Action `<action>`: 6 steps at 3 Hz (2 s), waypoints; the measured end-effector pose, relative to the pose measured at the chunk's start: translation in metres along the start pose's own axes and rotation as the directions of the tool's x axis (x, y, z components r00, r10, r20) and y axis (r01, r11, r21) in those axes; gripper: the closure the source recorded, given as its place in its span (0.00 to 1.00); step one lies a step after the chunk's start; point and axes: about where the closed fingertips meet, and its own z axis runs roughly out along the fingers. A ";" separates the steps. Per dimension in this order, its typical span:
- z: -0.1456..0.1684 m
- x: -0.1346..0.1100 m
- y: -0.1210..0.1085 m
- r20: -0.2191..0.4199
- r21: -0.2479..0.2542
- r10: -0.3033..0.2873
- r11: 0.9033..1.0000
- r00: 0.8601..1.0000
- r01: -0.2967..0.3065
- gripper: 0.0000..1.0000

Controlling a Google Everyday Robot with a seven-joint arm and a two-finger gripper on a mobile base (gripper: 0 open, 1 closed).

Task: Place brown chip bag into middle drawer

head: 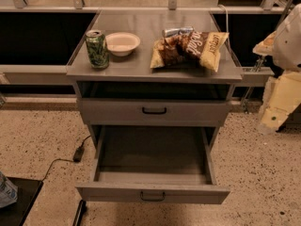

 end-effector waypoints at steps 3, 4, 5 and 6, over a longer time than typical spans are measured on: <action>0.001 0.009 -0.066 0.151 0.057 -0.054 0.997 0.987 0.046 0.00; 0.023 0.016 -0.117 0.308 0.073 -0.108 0.993 0.945 0.090 0.00; 0.050 0.012 -0.156 0.446 0.078 -0.141 0.990 0.884 0.118 0.00; 0.077 0.006 -0.193 0.548 0.089 -0.144 0.989 0.824 0.114 0.00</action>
Offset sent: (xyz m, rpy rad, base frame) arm 0.0378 -0.0130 0.0096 0.0486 -0.0317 0.0606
